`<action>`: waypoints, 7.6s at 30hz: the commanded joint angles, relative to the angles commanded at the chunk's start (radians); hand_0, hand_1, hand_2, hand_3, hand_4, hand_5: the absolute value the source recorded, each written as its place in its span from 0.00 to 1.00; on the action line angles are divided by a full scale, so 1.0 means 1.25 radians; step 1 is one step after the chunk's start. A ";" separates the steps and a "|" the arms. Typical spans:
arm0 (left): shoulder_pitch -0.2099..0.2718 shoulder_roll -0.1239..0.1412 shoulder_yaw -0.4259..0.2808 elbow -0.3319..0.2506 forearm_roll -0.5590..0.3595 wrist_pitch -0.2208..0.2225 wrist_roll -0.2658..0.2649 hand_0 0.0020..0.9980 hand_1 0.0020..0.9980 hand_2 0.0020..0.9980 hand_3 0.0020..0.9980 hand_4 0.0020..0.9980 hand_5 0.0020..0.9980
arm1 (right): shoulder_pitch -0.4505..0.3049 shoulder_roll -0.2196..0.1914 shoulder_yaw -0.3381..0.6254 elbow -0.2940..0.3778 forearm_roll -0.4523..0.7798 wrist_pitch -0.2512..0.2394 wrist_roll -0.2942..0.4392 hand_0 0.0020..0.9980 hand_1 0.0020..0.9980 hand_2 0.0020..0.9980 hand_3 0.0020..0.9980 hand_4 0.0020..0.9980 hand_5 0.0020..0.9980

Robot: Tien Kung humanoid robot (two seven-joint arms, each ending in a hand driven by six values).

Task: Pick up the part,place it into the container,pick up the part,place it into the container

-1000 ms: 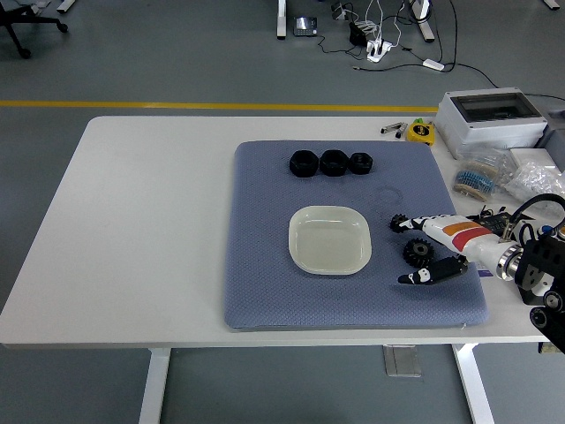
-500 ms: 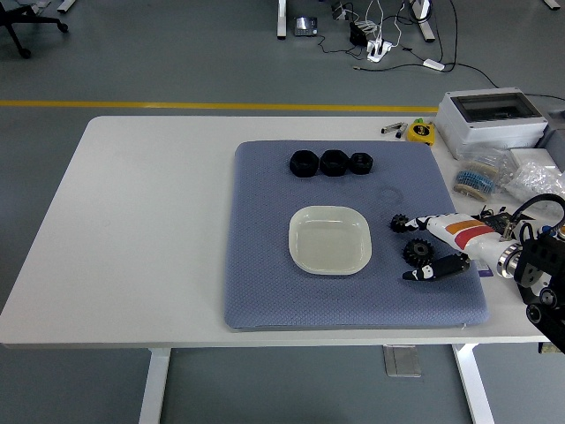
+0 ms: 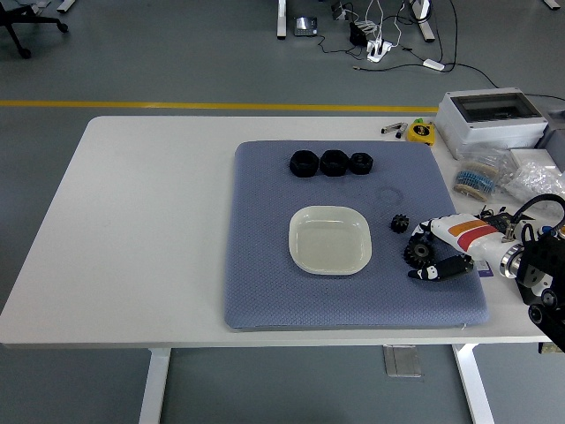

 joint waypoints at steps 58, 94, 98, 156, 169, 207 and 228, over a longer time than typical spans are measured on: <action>-0.006 0.006 0.014 -0.003 -0.008 -0.002 -0.002 0.71 0.71 0.75 0.66 0.69 0.68 | 0.150 0.037 -0.134 0.136 -0.019 -0.053 0.029 0.00 0.06 0.37 0.52 0.69 0.50; -0.009 0.013 0.005 -0.006 0.003 0.001 0.003 0.71 0.71 0.75 0.66 0.68 0.67 | 0.269 0.130 -0.181 -0.002 -0.052 -0.026 0.011 0.05 0.19 0.58 0.81 1.00 0.60; -0.010 0.014 0.007 -0.006 -0.001 0.002 0.001 0.71 0.71 0.75 0.66 0.68 0.67 | 0.269 0.116 -0.154 -0.036 -0.057 -0.031 0.007 0.05 0.19 0.58 0.81 1.00 0.60; -0.018 0.003 -0.005 -0.007 0.021 0.002 0.010 0.71 0.72 0.75 0.66 0.68 0.67 | 0.226 0.198 -0.357 -0.385 0.286 -0.200 -0.025 0.00 0.10 0.30 0.51 0.82 0.66; -0.018 0.003 -0.007 -0.007 0.024 0.001 0.010 0.71 0.72 0.75 0.65 0.68 0.68 | 0.223 0.194 -0.360 -0.377 0.281 -0.205 -0.019 0.00 0.01 0.13 0.28 0.80 0.66; -0.011 0.004 -0.019 -0.006 0.041 -0.002 0.014 0.71 0.72 0.75 0.65 0.67 0.67 | 0.217 0.189 -0.358 -0.368 0.281 -0.174 -0.020 0.00 0.07 0.20 0.37 0.83 0.64; -0.014 0.004 -0.013 -0.006 0.034 -0.002 0.012 0.71 0.71 0.75 0.66 0.68 0.67 | 0.220 0.175 -0.329 -0.364 0.272 -0.169 -0.038 0.05 0.18 0.35 0.46 0.85 0.65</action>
